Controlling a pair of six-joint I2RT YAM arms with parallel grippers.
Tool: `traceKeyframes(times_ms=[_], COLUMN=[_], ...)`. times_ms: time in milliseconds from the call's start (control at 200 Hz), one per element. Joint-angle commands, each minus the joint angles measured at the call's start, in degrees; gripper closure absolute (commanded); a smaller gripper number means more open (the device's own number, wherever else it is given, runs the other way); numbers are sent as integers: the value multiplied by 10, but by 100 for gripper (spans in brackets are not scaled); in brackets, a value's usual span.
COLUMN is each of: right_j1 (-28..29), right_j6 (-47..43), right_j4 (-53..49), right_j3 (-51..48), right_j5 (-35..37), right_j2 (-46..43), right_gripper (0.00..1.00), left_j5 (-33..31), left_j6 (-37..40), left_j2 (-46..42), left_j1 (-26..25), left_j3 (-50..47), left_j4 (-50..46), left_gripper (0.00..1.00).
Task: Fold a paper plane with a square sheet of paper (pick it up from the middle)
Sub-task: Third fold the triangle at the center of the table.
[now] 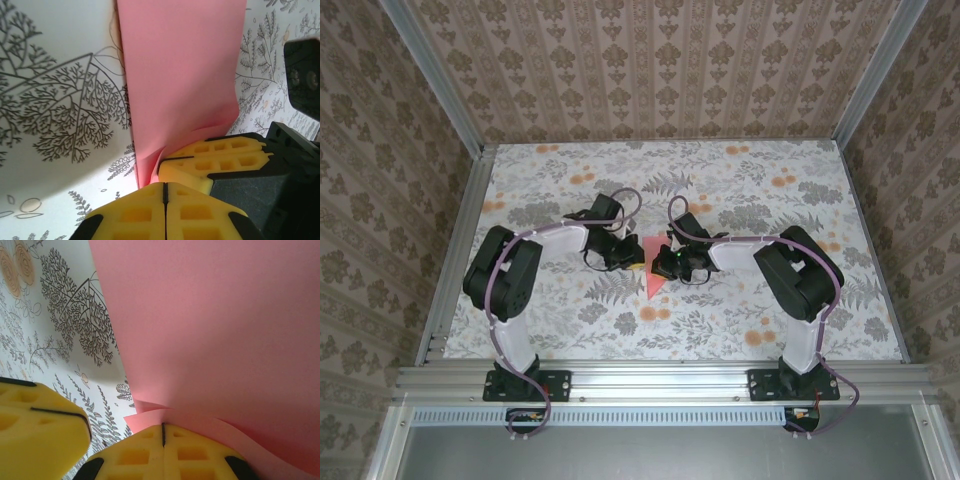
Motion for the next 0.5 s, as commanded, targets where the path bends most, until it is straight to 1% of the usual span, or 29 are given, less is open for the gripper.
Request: traceKeyframes(times_ms=[0, 310, 335, 495], right_j1=[3, 2, 2, 2], right_j6=[2, 4, 4, 5], right_j4=[-38, -36, -36, -34], right_j3=[-7, -7, -7, -7], right_j5=[18, 17, 17, 17], right_j2=[22, 23, 23, 22], right_gripper=[100, 100, 100, 100], left_j5=[12, 13, -5, -22], left_j6=[2, 3, 4, 5], left_j2=[4, 32, 34, 46], left_j1=[-9, -19, -20, -20], left_j3=[12, 31, 32, 34], left_j4=[-18, -28, -31, -38], left_gripper=[96, 99, 99, 99])
